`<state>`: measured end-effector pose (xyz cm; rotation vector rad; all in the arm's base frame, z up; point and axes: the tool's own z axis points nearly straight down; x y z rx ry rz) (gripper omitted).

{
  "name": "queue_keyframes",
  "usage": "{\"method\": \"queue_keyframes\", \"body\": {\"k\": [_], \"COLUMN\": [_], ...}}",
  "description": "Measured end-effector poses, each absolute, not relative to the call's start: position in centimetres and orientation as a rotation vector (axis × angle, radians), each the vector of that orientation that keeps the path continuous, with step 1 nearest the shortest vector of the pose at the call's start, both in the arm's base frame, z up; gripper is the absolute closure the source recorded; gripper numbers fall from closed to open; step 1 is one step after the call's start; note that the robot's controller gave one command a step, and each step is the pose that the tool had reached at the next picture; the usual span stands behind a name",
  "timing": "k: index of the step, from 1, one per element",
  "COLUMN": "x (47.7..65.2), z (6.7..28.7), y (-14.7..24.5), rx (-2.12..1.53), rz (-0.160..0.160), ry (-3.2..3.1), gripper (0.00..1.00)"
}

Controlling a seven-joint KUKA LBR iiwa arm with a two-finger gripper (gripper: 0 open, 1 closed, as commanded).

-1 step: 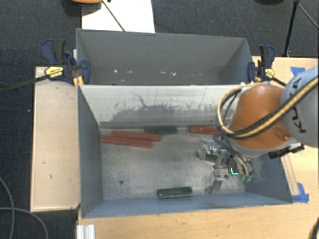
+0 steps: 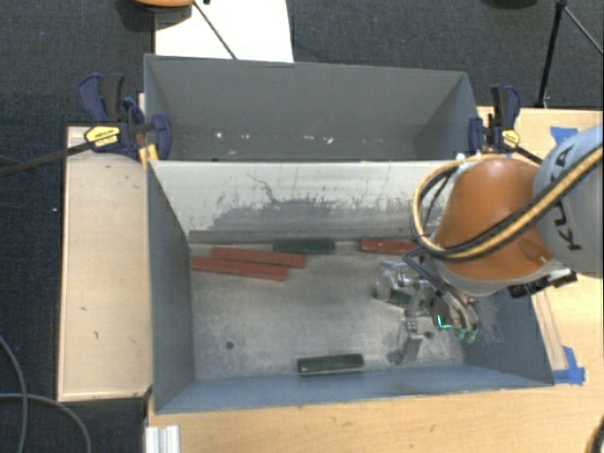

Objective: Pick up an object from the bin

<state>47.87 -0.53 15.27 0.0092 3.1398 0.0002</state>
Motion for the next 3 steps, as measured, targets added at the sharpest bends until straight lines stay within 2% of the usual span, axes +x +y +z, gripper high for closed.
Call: {"method": "queue_keyframes", "body": {"k": [1,2,3], "x": [48.5,48.1,48.1], "z": [11.2,9.4,9.1], "y": [1.4,5.5,7.4], "rx": [0.114,0.385,0.235], "rz": [0.001,0.0,0.003], "ry": [3.132,3.119,3.133], "gripper": [0.0,0.0,0.0]}}
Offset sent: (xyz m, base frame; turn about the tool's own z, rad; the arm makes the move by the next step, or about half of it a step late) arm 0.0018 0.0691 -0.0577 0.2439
